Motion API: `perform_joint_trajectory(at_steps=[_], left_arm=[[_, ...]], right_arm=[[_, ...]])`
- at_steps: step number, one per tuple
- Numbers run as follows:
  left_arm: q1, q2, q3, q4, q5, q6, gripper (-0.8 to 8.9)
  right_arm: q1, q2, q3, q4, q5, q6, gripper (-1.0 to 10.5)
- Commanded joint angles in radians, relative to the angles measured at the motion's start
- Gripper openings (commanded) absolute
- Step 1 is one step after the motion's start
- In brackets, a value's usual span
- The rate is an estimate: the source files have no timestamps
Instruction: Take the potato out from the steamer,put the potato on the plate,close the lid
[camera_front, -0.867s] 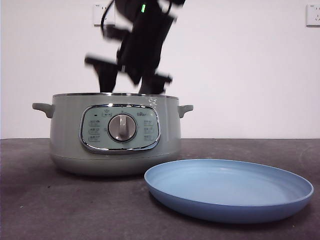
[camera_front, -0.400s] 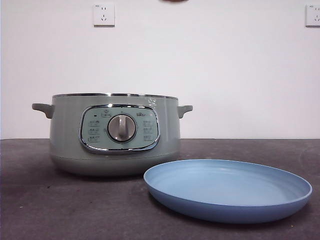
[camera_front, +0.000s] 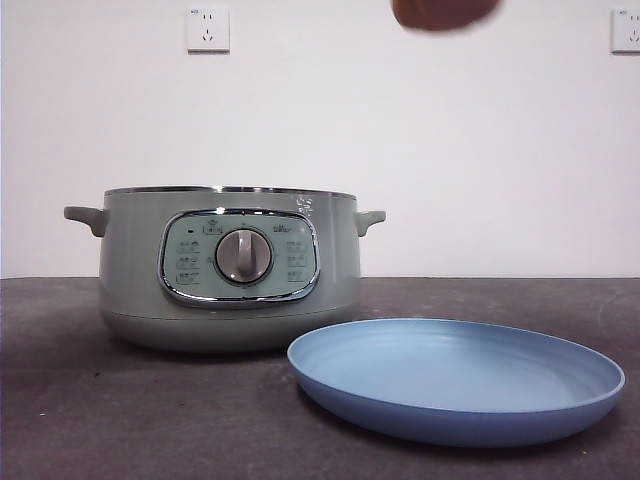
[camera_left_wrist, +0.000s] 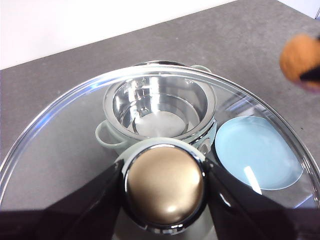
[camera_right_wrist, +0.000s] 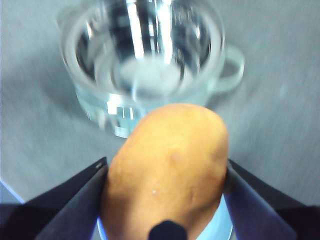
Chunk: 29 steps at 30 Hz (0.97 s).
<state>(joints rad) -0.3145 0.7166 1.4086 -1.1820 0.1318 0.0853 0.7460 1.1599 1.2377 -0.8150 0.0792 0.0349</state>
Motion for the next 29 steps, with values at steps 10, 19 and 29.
perform_joint_trajectory(at_steps=[10,19,29], left_arm=[[0.001,-0.001,0.006,0.051,0.007,0.005,-0.09],[0.001,0.0,0.006,0.052,0.007,0.005,-0.08],[0.001,0.028,0.006,0.069,0.012,0.005,-0.09]], right_arm=[[0.0,0.001,-0.455,0.389,-0.053,0.093,-0.1],[-0.013,0.194,-0.531,0.57,-0.055,0.098,-0.1],[-0.013,0.307,-0.531,0.604,-0.049,0.099,0.1]])
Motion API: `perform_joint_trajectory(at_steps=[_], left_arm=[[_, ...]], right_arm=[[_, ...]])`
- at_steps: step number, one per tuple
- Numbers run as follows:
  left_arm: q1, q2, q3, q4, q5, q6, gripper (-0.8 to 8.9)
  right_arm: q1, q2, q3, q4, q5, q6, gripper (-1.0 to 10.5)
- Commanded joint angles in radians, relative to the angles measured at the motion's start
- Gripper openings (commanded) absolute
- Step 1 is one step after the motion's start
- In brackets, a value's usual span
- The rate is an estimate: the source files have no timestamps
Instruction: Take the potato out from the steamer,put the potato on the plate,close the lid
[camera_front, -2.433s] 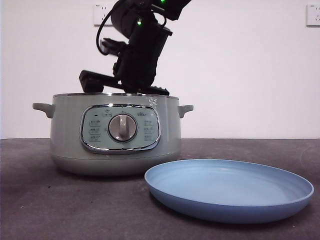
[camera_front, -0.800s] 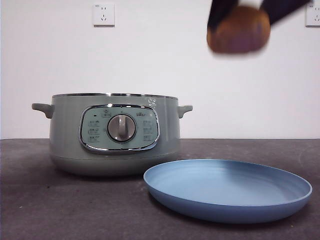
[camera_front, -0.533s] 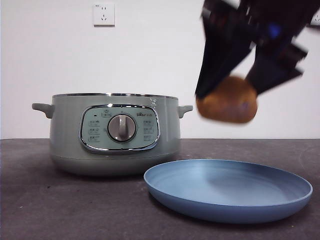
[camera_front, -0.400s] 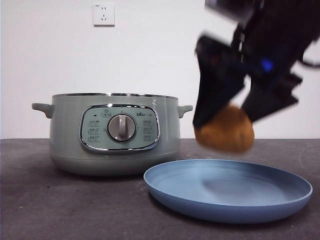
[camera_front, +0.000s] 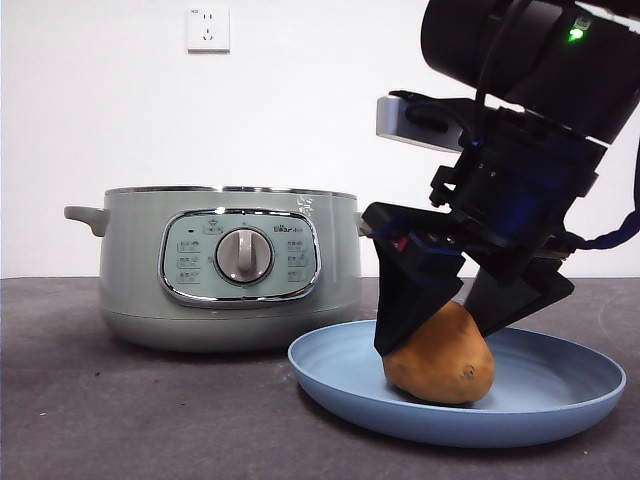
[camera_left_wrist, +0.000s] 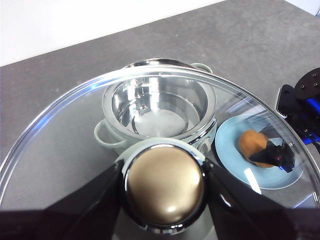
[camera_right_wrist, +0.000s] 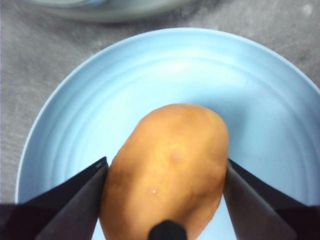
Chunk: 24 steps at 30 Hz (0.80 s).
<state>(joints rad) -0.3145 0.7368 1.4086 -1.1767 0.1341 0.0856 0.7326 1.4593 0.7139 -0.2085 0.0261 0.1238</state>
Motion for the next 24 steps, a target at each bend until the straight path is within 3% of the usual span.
perform_joint_trajectory(at_steps=[1,3,7,8,17,24], left_arm=[[0.001,0.018,0.006,0.072,0.02,0.005,-0.09],[0.001,0.037,0.006,0.092,0.047,0.005,-0.09],[0.0,0.093,0.006,0.151,0.058,0.016,-0.09],[0.0,0.107,0.006,0.164,0.06,0.016,-0.09],[-0.002,0.303,0.006,0.328,0.111,0.043,-0.09],[-0.035,0.47,0.006,0.476,0.111,0.062,-0.09]], right_arm=[[0.0,0.007,-0.007,-0.003,0.005,0.015,0.4],[0.0,0.006,-0.007,-0.007,0.006,0.019,1.5],[0.0,0.006,-0.006,-0.011,0.006,0.019,5.1],[0.0,0.006,-0.006,-0.011,0.006,0.019,5.5],[-0.001,-0.045,-0.002,-0.01,0.037,0.01,5.7],[0.0,-0.217,0.013,-0.087,0.036,0.008,5.7]])
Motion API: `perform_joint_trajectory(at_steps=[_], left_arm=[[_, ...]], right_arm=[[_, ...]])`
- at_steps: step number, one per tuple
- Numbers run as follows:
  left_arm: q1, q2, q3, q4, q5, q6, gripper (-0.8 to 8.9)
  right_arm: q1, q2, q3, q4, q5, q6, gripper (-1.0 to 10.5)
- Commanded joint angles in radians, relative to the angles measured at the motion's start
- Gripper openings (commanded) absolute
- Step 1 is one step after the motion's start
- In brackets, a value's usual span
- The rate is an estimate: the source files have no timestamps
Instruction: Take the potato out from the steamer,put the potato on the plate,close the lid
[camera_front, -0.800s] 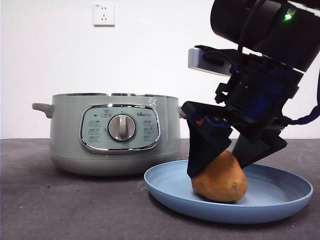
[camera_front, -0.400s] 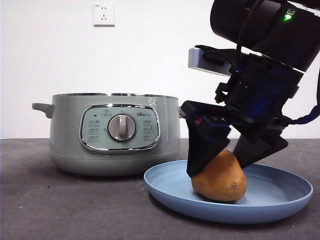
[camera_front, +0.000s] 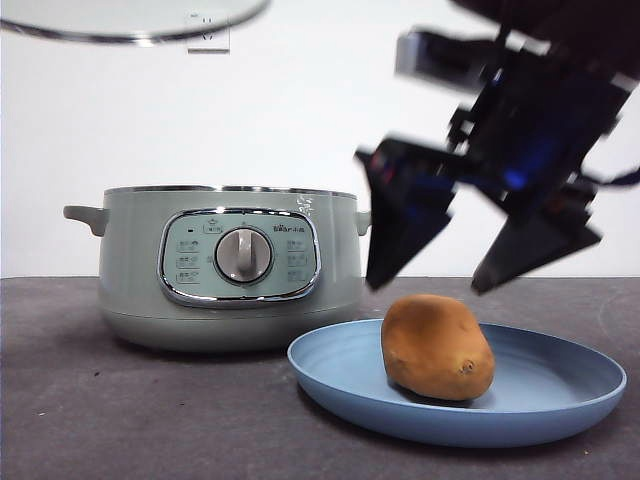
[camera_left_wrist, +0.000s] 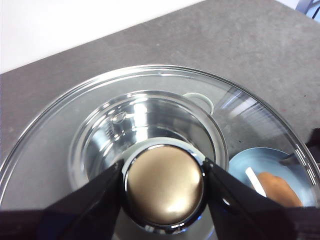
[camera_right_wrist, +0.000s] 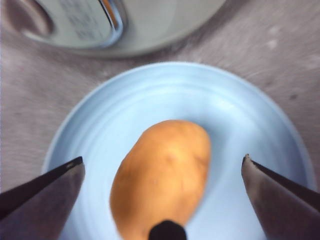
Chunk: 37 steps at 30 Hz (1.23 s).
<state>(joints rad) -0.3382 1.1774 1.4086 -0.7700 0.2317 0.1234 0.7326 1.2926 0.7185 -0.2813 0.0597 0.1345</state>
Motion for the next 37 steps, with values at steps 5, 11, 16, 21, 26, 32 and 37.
perform_joint_trajectory(at_steps=[5,11,16,21,26,32,37], left_arm=[[-0.033,0.147,0.006,0.159,0.01,0.065,-0.09],[-0.043,0.265,0.006,0.251,0.005,0.065,-0.09],[-0.043,0.34,0.006,0.323,0.005,0.065,-0.09],[-0.042,0.41,0.006,0.373,0.005,0.065,-0.09],[-0.042,0.455,0.006,0.387,0.003,0.065,-0.09],[-0.042,0.459,0.006,0.374,-0.003,0.065,-0.09],[-0.043,0.49,0.006,0.366,-0.002,0.064,-0.09]], right_arm=[[0.0,-0.235,0.012,-0.098,0.049,-0.001,5.7],[0.0,-0.467,0.022,-0.204,0.072,0.008,5.7],[0.0,-0.617,0.052,-0.286,0.083,0.03,5.7],[0.0,-0.719,0.089,-0.338,0.082,0.041,5.7],[0.0,-0.748,0.097,-0.361,0.108,0.039,5.7],[0.0,-0.748,0.097,-0.365,0.108,0.036,5.7],[0.0,-0.748,0.097,-0.364,0.107,0.036,5.7]])
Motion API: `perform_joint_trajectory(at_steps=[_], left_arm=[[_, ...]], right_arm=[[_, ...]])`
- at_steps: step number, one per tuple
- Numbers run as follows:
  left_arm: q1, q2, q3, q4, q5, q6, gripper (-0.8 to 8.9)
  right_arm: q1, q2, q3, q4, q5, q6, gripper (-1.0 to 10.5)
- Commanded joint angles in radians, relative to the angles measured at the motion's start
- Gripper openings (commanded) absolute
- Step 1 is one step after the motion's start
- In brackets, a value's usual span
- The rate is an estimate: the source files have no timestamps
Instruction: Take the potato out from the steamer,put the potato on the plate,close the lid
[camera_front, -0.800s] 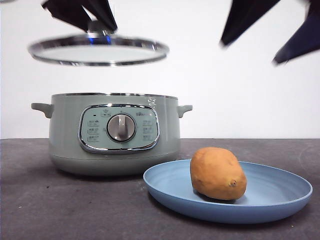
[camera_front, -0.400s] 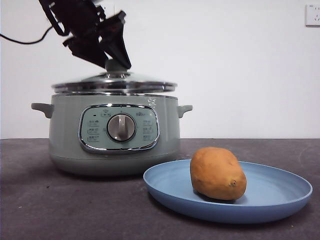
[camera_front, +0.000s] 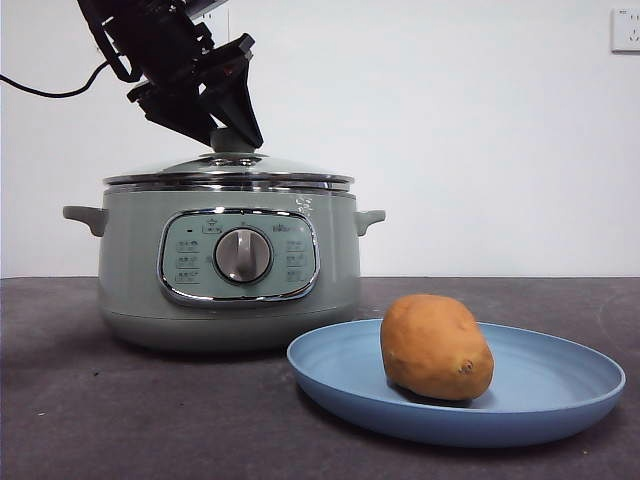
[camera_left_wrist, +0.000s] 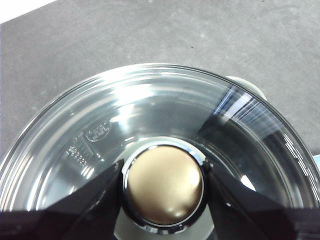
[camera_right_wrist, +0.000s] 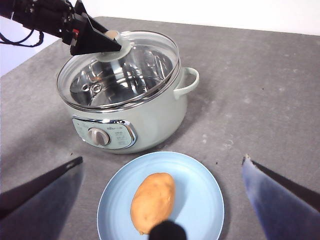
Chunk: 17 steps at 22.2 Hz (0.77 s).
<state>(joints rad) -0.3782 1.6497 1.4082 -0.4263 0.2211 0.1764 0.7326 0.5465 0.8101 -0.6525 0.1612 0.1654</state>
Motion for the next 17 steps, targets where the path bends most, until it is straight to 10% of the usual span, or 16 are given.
perform_joint_trajectory(at_steps=[1,7,11,17], left_arm=[[-0.003,0.027,0.006,0.013,0.008,0.011,-0.09],[-0.003,0.043,0.006,-0.031,0.016,0.006,0.42],[-0.002,0.04,0.006,-0.039,0.015,0.006,5.88],[-0.002,-0.043,0.007,-0.055,0.015,-0.01,5.88]], right_arm=[[0.0,-0.002,0.005,0.007,0.005,0.005,5.7],[0.0,-0.002,0.005,0.007,0.005,0.005,5.7],[0.0,-0.002,0.005,0.006,0.003,0.005,5.7],[0.0,-0.002,0.005,-0.015,0.002,0.006,5.7]])
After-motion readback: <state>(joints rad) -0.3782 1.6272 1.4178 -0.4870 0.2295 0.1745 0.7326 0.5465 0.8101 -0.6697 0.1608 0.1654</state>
